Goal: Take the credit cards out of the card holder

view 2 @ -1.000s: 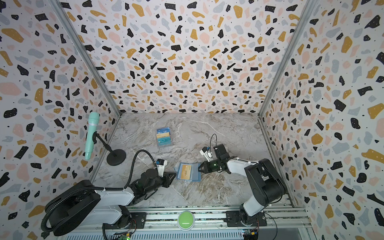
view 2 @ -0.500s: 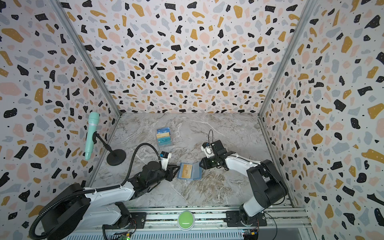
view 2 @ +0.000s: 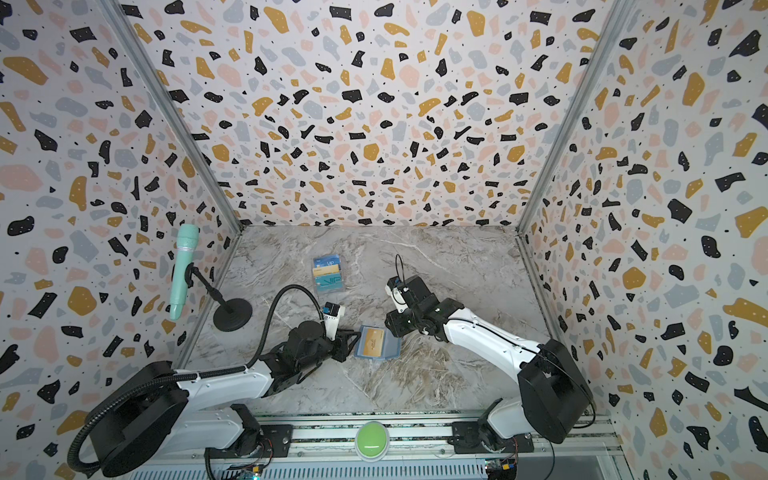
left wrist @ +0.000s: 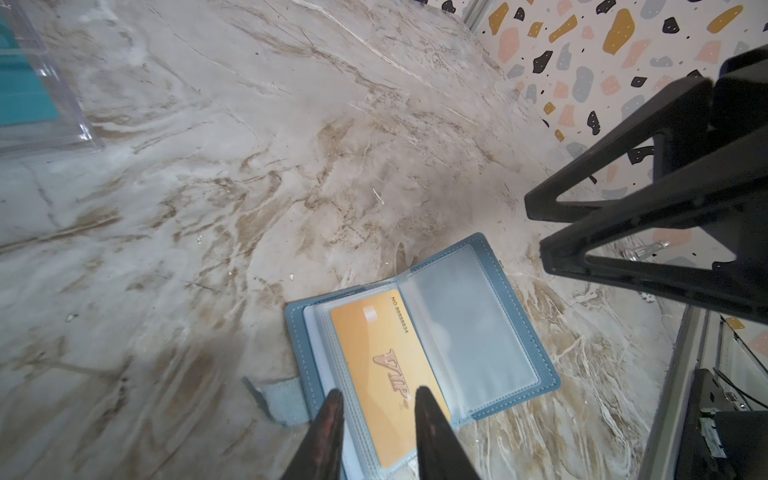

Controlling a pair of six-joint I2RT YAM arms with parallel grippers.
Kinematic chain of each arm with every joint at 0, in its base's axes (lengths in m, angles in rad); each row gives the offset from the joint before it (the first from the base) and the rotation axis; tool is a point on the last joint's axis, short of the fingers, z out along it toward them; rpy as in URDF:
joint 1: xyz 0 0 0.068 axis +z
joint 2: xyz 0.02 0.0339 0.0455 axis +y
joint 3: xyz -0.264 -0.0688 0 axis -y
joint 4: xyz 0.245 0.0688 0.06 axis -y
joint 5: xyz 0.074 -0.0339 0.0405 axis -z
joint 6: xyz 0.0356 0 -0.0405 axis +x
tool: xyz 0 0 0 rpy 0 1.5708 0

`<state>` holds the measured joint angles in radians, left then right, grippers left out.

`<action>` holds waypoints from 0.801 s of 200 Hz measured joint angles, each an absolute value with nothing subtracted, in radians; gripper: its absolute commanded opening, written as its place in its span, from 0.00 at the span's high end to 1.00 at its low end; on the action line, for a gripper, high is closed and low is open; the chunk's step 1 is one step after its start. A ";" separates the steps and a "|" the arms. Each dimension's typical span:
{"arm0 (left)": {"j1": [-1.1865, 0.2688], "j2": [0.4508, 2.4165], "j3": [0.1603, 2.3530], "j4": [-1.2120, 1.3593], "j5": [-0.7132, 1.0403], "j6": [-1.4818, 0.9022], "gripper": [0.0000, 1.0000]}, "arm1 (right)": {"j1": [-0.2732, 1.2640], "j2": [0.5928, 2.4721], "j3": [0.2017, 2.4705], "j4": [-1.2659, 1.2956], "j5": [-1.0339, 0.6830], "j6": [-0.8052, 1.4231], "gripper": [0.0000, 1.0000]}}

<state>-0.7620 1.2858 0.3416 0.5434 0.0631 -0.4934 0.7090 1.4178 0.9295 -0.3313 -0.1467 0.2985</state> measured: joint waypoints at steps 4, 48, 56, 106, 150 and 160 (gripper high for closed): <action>-0.762 1.291 0.342 0.544 0.062 -0.492 0.68 | 0.709 1.420 0.922 -0.334 -0.145 0.306 0.48; -0.762 1.343 0.355 0.536 0.029 -0.478 0.67 | 0.706 1.445 0.843 -0.336 -0.153 0.348 0.49; -0.762 1.351 0.364 0.536 0.019 -0.475 0.67 | 0.702 1.450 0.834 -0.331 -0.164 0.351 0.52; -0.762 1.401 0.406 0.508 -0.104 -0.479 0.67 | 0.605 1.540 0.817 -0.248 -0.326 0.307 0.81; -0.761 1.402 0.388 0.483 -0.142 -0.500 0.69 | 0.576 1.674 0.928 -0.247 -0.405 0.206 0.83; -0.761 1.401 0.380 0.476 -0.142 -0.509 0.69 | 0.576 1.702 0.961 -0.247 -0.414 0.189 0.84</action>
<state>-0.7609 1.4006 0.3798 0.4759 -0.1425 -0.5095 0.5762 1.7020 0.9607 -0.2470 -0.4141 0.1886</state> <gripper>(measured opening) 0.310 0.168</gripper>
